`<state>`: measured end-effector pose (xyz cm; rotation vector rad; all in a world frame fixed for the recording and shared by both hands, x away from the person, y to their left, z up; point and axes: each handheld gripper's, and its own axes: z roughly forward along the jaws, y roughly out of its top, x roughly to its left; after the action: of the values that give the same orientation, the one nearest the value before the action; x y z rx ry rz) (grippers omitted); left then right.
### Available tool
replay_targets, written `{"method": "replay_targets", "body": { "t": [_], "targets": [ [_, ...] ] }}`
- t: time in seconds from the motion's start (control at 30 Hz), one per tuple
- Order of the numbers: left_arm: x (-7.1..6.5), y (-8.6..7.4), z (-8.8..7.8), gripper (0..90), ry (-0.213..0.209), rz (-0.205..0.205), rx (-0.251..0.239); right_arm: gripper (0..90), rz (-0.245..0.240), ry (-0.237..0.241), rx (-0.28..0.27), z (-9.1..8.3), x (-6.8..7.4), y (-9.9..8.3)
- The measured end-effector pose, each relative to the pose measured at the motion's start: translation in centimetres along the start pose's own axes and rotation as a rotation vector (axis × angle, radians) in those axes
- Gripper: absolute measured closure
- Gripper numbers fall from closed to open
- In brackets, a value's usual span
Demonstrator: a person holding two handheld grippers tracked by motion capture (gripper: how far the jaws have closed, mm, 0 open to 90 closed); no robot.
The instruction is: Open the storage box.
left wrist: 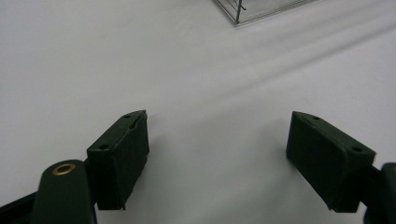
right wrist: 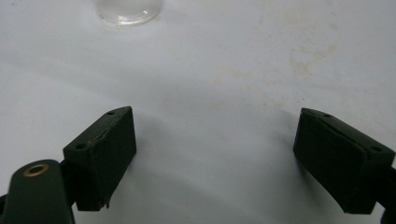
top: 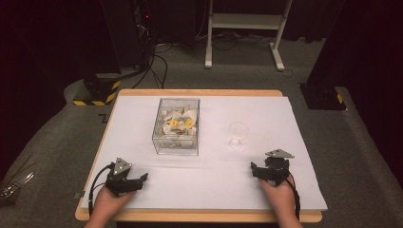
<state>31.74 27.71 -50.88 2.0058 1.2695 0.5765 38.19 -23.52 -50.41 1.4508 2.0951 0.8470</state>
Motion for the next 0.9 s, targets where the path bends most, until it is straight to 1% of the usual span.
{"method": "replay_targets", "body": {
  "t": [0.53, 0.63, 0.9],
  "targets": [
    [0.05, 0.00, -0.01, 21.8, 0.002, 0.001, 0.000, 12.9, 0.000, -0.001, 0.000, 0.01, 0.00, 0.00],
    [-0.01, -0.03, -0.04, 21.9, 0.002, -0.006, 0.000, 12.9, 0.001, 0.001, 0.000, 0.00, -0.01, 0.00],
    [-0.04, -0.03, -0.04, 22.1, 0.006, -0.008, -0.001, 13.4, -0.003, -0.004, -0.001, -0.01, 0.04, 0.02]
  ]
}}
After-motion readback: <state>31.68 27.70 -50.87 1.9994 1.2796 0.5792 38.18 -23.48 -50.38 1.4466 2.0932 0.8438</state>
